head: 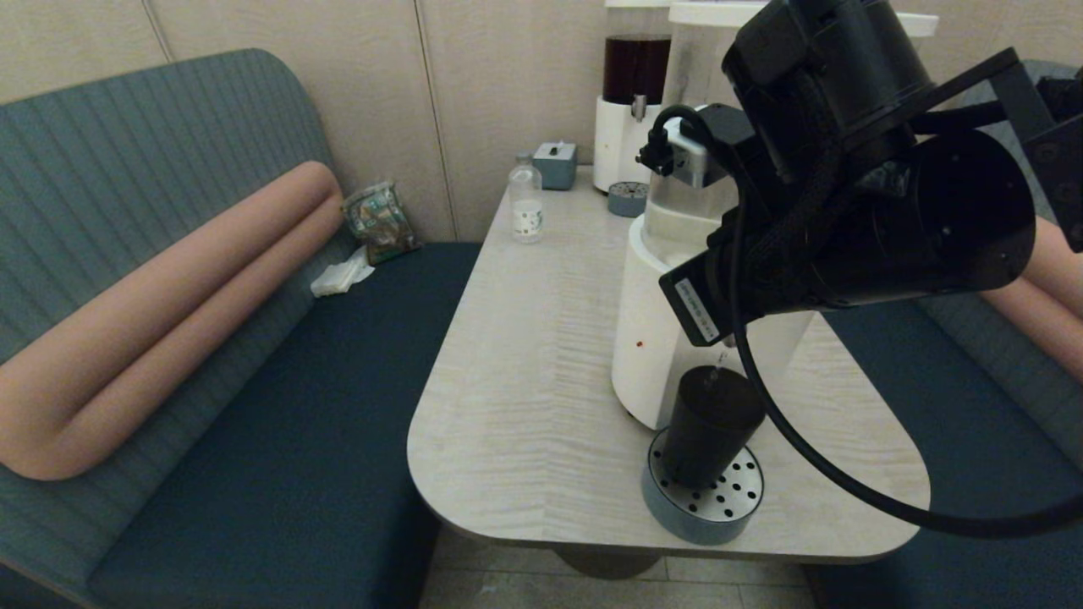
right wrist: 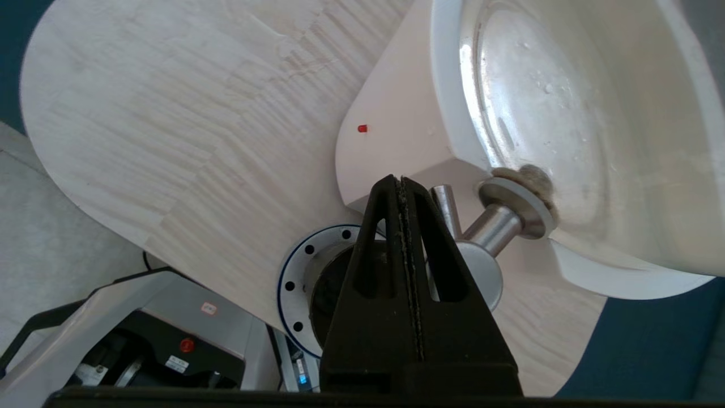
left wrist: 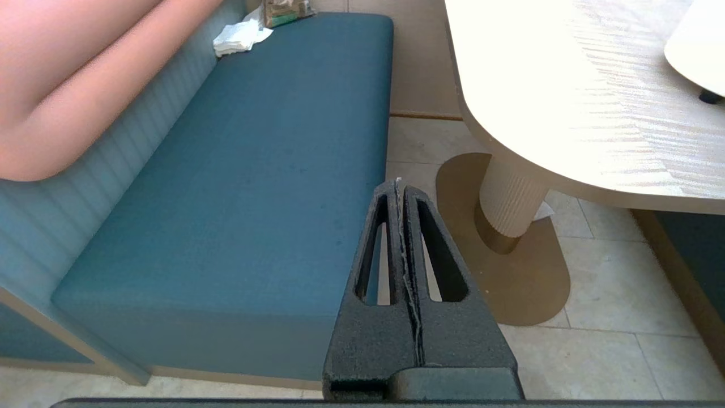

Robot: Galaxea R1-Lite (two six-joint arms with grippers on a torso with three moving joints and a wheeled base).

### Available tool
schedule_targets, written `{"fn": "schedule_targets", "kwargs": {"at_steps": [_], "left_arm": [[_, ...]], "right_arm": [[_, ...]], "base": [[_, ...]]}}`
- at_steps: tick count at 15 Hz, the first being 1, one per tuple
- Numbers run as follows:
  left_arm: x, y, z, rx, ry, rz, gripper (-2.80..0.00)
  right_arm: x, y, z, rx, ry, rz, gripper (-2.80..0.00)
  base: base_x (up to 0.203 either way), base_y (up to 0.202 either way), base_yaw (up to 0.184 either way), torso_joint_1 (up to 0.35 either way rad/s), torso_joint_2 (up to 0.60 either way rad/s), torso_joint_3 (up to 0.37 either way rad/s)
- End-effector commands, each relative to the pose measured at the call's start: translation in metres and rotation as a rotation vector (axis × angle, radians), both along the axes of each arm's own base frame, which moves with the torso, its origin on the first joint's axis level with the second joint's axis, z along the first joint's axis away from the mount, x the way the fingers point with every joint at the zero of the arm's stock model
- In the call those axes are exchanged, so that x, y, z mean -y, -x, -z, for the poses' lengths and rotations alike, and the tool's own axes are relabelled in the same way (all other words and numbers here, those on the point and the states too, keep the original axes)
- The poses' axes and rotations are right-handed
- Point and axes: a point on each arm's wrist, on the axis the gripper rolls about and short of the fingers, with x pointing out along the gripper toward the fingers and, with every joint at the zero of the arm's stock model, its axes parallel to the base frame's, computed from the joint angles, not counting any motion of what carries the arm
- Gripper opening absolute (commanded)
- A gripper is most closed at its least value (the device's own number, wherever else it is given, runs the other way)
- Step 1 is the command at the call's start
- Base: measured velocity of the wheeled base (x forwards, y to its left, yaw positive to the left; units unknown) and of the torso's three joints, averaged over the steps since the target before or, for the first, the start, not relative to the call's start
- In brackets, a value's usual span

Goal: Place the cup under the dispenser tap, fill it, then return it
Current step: Turn off the faucet

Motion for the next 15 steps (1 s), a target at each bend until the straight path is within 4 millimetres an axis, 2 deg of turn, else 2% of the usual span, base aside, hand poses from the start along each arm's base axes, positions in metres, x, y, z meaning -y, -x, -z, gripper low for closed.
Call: {"fn": "schedule_targets", "kwargs": {"at_steps": [1,15], "left_arm": [[0.0,-0.0001,0.0,-0.001,0.001,-0.001,-2.8],[0.0,-0.0001,0.0,-0.001,0.001,-0.001,-2.8]], "right_arm": [[-0.0001,-0.0005,0.0009,0.002,0.011,0.01,-2.8],[-0.0004,-0.0084,0.0044,0.017,0.09,0.059,-2.8]], "base": [[0.0,0.0,0.0,0.0,0.0,0.0],[0.0,0.0,0.0,0.0,0.0,0.0]]}}
